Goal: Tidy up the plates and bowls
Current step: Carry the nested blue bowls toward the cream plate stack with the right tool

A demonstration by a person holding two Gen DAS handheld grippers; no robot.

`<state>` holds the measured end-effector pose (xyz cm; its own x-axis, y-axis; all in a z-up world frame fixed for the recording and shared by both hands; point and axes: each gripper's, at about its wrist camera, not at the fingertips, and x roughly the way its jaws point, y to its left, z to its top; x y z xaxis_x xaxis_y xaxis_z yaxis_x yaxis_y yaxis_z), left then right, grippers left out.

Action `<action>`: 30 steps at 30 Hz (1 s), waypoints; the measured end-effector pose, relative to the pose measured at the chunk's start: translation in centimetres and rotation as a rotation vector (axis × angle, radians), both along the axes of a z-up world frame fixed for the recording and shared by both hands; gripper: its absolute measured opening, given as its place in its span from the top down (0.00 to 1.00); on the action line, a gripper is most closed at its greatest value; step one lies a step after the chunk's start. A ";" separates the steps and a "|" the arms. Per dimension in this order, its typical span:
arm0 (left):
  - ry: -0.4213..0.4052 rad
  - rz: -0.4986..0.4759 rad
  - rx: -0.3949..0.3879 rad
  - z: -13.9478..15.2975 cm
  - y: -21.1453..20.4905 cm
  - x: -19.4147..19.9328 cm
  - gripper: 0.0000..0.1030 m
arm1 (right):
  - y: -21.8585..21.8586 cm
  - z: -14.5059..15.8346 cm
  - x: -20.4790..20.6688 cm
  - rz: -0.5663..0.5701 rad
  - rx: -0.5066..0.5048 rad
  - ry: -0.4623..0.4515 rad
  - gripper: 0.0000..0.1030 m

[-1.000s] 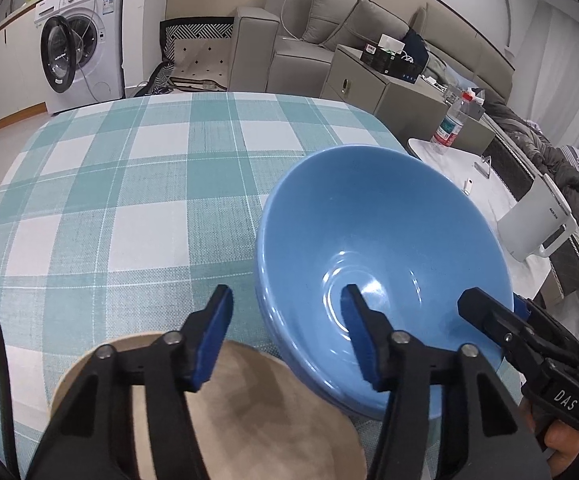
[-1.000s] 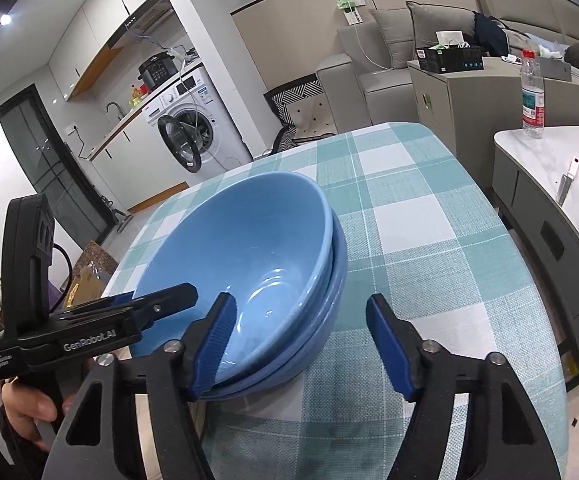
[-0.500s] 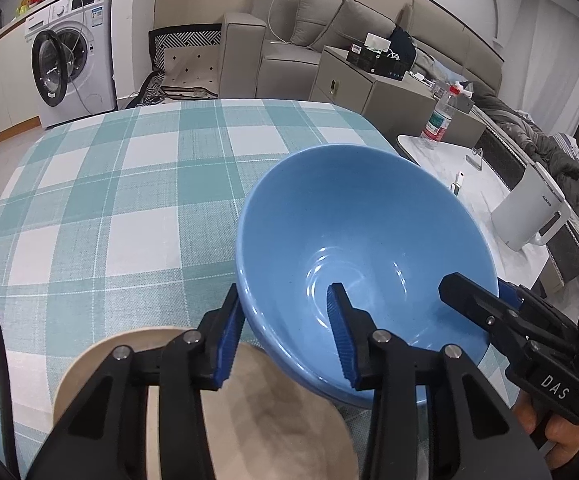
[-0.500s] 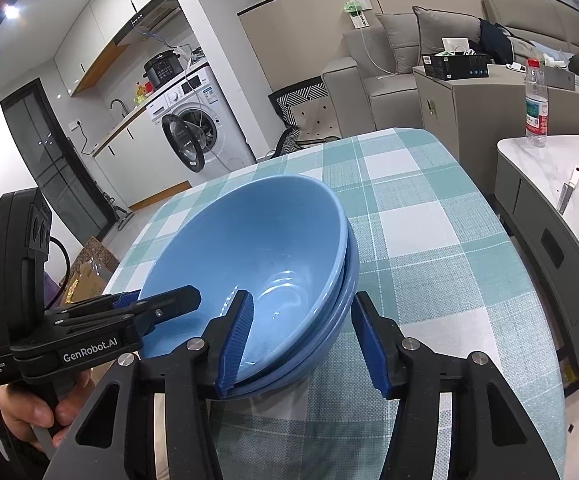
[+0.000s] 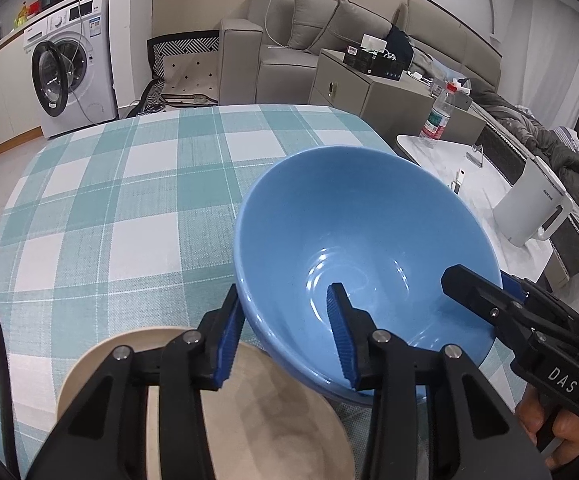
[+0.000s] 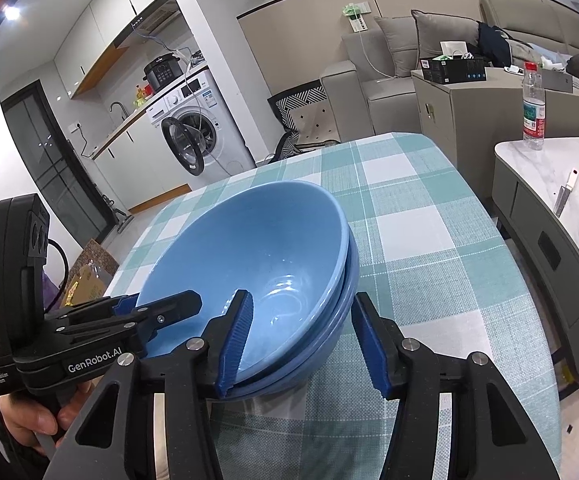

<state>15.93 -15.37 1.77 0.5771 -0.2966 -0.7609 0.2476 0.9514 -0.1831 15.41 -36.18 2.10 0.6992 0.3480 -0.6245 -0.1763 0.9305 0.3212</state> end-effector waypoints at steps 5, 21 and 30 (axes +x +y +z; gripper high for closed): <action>-0.015 0.004 -0.002 0.7 0.1 -0.3 0.61 | 0.1 0.6 -0.4 0.004 -0.003 -0.023 0.48; -0.076 0.031 -0.023 2.9 1.3 -2.1 0.61 | 0.7 3.3 -2.4 0.026 0.001 -0.097 0.48; -0.113 0.066 -0.039 3.9 2.8 -3.5 0.61 | 2.1 4.5 -3.5 0.063 -0.006 -0.129 0.48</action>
<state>12.41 -12.59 5.64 0.6779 -0.2829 -0.6785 0.2055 0.9591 -0.1946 11.92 -34.07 6.60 0.7508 0.3899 -0.5331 -0.2737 0.9183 0.2862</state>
